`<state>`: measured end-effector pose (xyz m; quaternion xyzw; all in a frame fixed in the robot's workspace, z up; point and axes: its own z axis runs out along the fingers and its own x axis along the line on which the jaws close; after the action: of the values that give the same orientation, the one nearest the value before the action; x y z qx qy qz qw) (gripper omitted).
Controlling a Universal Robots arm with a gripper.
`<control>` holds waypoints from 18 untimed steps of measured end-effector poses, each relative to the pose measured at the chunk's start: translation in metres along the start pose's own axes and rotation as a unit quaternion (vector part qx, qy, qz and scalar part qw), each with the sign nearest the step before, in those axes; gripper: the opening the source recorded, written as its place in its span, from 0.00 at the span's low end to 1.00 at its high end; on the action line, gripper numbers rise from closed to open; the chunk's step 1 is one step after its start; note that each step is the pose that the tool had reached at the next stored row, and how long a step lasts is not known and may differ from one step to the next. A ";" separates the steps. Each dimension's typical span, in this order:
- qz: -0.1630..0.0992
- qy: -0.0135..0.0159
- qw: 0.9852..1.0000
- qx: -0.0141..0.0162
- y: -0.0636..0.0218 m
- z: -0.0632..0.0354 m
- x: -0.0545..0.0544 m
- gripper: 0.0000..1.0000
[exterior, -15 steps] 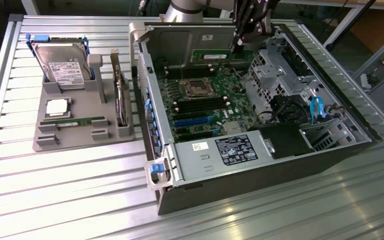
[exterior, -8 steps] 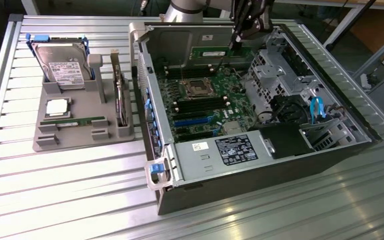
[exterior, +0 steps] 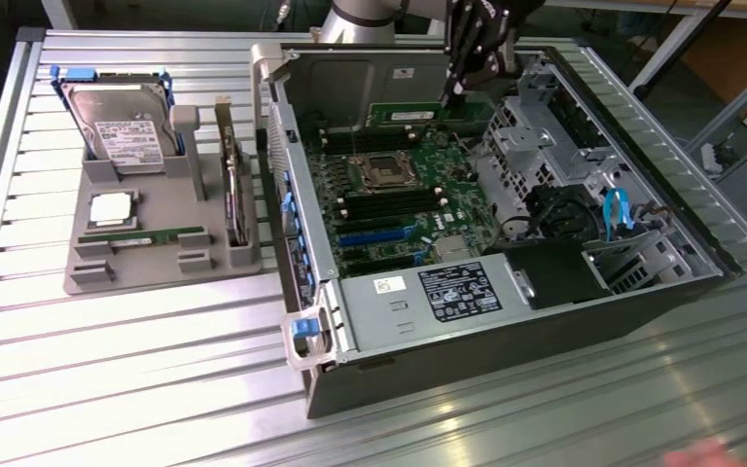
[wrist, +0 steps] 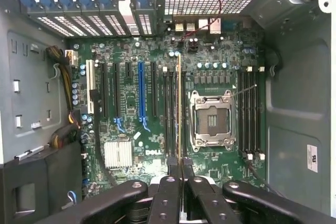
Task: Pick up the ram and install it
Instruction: 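Pick up the ram and move it above insertion slot, then insert the ram into the slot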
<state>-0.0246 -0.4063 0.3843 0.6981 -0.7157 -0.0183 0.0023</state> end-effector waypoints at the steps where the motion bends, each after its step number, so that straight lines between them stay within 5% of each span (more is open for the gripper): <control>1: 0.000 0.000 1.000 0.000 -0.0001 0.0040 0.000 0.11; 10: 0.000 0.000 1.000 0.000 -0.0011 0.0372 0.001 0.11; 18: 0.000 0.000 1.000 0.000 -0.0011 0.0372 0.001 0.11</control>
<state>-0.0246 -0.4063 0.3471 0.6984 -0.7155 -0.0183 0.0024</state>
